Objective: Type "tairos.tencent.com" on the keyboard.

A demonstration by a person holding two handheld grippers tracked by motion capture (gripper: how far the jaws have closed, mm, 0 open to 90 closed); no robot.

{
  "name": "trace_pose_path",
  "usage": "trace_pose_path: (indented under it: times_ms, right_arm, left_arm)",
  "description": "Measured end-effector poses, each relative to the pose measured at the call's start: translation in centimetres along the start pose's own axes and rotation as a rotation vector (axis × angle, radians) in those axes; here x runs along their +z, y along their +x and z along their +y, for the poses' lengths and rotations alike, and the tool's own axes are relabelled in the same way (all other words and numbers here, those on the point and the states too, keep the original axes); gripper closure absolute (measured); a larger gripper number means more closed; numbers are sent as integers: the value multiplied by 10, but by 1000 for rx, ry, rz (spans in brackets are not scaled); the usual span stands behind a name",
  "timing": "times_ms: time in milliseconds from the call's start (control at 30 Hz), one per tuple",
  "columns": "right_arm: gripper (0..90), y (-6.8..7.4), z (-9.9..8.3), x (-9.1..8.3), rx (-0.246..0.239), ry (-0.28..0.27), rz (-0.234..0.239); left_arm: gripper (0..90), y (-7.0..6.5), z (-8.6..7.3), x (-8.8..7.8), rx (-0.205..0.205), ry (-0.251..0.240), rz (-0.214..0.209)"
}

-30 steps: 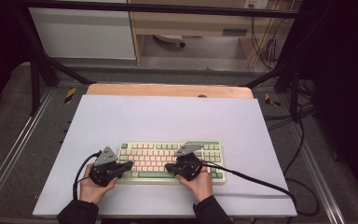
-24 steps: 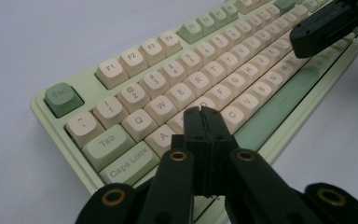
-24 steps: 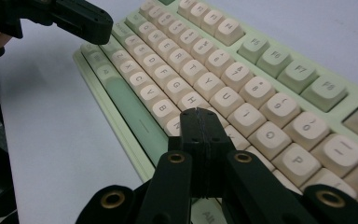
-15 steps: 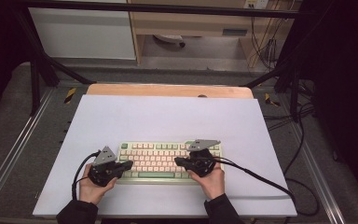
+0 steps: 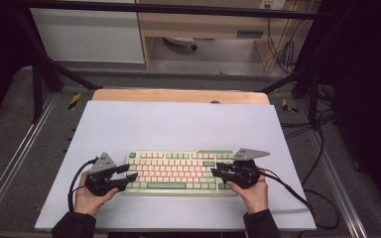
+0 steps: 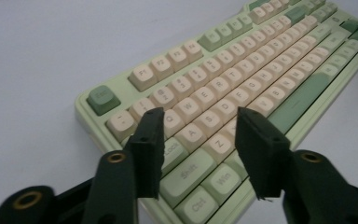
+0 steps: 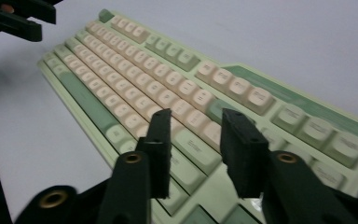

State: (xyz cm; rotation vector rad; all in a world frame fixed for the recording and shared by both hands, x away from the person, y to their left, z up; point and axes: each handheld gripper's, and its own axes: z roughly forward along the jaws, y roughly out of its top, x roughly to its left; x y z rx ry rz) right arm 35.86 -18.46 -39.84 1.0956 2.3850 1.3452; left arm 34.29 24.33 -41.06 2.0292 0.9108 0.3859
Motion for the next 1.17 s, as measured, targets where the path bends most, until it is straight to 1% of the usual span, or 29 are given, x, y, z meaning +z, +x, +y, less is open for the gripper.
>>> trace_pose_path:
  times_ms: [67, 167, 200, 233, 267, 300, 367, 433, 467, 533, 567, 600, 667, 733, 867, 967, 1000, 1067, 1133, 1167]
  right_arm:
    - [547, -7, -6, -8, 10, -10, -18]
    - [401, -16, -14, -16, 35, -30, -36]
    - [381, -19, -17, -19, 43, -40, -41]
    - [343, -22, -20, -23, 52, -47, -48]
    - [296, -24, -22, -24, 50, -53, -54]
    - [269, -27, -25, -26, 64, -50, -56]
    - [214, -31, -30, -30, 55, -52, -63]
    - [184, -34, -36, -32, 55, -37, -77]
    - [157, -36, -39, -34, 47, -34, -81]
    - [131, -39, -44, -35, 58, -23, -75]
    - [110, -41, -47, -36, 55, -22, -72]
    - [92, -42, -49, -37, 62, -24, -74]
    - [75, -45, -55, -38, 64, -19, -60]
    - [68, -48, -61, -38, 73, -9, -60]
    - [51, -51, -68, -39, 77, 13, -58]
    - [42, -50, -72, -38, 73, 11, -59]
    - [39, -50, -73, -38, 74, 19, -59]
    - [39, -50, -74, -38, 67, 17, -70]
    - [35, -50, -74, -38, 77, 18, -65]
    - [36, -51, -75, -38, 74, 17, -64]
  left_arm:
    - [439, 4, -3, -2, -4, 7, 11]
    - [363, 9, -9, -4, 0, 23, 20]
    - [347, 11, -11, -5, -4, 27, 19]
    - [330, 12, -13, -5, -5, 28, 18]
    - [315, 13, -15, -6, -12, 30, 16]
    - [301, 14, -17, -7, -13, 32, 17]
    - [283, 16, -19, -8, -19, 30, 16]
    - [249, 18, -22, -9, -27, 30, 15]
    - [233, 19, -23, -9, -27, 29, 16]
    - [196, 19, -26, -9, -26, 31, 15]
    - [176, 20, -27, -10, -23, 34, 10]
    - [163, 20, -28, -10, -22, 37, 5]
    - [142, 20, -31, -11, -19, 38, 3]
    - [124, 21, -34, -12, -19, 39, -1]
    - [96, 23, -38, -13, -23, 32, -3]
    - [89, 23, -39, -12, -19, 40, 1]
    - [89, 22, -40, -12, -19, 41, -2]
    - [83, 22, -40, -12, -13, 40, -4]
    - [81, 21, -40, -12, -11, 41, -7]
    - [79, 22, -40, -12, -10, 42, -7]
